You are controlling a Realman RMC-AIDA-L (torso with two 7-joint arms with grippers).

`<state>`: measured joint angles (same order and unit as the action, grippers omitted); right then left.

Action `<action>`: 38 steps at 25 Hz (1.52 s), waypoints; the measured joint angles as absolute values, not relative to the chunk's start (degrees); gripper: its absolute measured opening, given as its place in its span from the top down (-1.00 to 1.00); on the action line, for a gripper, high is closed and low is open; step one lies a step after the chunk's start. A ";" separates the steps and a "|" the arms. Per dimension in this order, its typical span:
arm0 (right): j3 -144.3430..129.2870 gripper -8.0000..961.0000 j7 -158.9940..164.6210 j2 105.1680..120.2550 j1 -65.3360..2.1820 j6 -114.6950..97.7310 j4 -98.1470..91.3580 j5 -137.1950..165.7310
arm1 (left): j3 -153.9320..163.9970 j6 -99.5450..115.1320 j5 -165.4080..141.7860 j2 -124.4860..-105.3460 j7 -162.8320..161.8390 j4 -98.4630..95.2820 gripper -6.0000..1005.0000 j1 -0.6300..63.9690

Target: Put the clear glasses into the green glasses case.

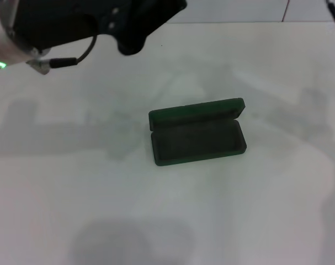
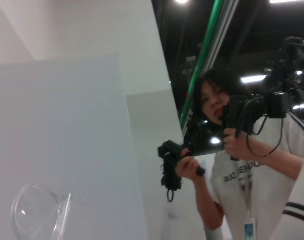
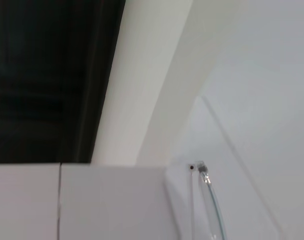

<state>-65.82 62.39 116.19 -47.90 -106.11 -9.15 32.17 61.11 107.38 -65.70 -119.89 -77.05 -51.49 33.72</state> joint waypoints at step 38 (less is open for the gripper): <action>-86.26 0.85 58.31 116.19 -45.42 -99.46 -15.95 31.85 | 61.70 101.41 -65.27 -119.52 -76.64 -50.42 0.89 33.04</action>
<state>-86.26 58.32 116.19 -45.42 -99.46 -15.95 31.85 61.70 101.41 -65.27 -119.52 -76.64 -50.42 33.04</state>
